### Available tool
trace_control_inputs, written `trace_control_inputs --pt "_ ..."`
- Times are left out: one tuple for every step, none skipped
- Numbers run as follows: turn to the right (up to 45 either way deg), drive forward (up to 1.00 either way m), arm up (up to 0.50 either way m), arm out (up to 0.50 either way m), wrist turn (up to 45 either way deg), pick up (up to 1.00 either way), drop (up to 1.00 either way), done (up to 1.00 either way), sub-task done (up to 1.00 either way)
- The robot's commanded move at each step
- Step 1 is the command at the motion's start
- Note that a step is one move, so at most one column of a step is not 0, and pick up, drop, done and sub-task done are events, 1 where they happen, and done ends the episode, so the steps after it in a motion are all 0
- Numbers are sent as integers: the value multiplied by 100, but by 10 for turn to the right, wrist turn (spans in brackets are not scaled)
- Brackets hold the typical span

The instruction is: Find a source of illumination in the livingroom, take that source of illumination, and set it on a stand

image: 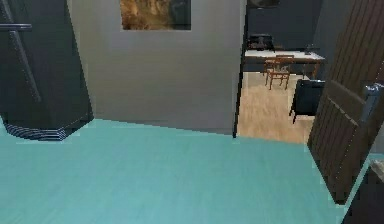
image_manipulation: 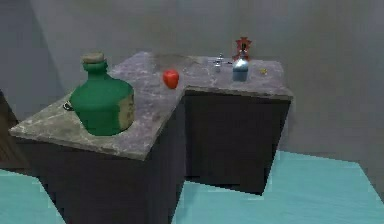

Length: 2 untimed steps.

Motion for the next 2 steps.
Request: trace_control_inputs --pt "120 0 0 0 0 0 0 0 0" --pt "0 100 0 0 0 0 0 0 0"
